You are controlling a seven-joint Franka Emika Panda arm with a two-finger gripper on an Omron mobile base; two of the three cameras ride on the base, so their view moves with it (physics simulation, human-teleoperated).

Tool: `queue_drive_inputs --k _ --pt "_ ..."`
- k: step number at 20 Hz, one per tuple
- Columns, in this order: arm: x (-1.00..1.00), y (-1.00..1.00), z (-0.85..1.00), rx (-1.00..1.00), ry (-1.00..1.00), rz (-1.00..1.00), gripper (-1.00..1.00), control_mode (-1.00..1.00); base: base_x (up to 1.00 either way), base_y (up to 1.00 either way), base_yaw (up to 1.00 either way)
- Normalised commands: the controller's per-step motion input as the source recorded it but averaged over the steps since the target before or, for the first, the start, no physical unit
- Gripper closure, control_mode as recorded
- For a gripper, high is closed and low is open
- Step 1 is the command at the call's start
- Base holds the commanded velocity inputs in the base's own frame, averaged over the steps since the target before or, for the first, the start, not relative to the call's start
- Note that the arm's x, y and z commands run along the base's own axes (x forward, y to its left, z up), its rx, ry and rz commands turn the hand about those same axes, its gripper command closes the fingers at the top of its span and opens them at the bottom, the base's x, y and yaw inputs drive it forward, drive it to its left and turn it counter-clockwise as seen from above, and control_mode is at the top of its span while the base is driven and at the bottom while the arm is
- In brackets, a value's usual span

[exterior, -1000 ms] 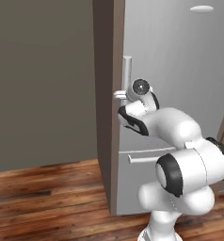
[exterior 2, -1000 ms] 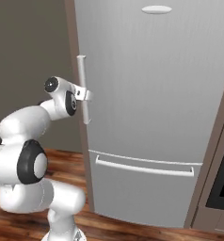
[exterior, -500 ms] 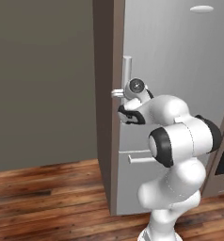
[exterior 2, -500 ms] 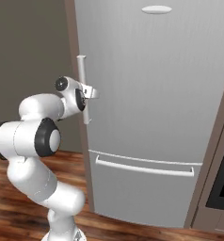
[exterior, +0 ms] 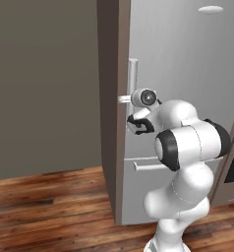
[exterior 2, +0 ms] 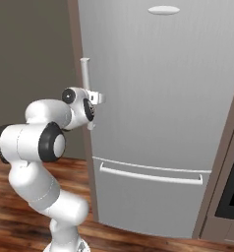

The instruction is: Open the fridge, remove the banana, broccoli, and chicken drumstick, and place them on any counter.

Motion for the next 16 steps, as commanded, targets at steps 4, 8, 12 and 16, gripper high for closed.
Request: queue_drive_inputs --k 4,8,12,16 --pt "0.03 0.00 0.00 0.00 0.00 0.00 1.00 -1.00 0.00 0.00 0.00" --pt "-0.08 0.04 0.00 0.00 0.00 0.00 1.00 -1.00 0.00 0.00 0.00" --pt "-0.45 0.08 0.00 0.00 0.00 0.00 1.00 -1.00 0.00 0.00 0.00" --pt "-0.90 -0.06 0.00 0.01 0.01 -0.01 1.00 -1.00 0.00 0.00 0.00"
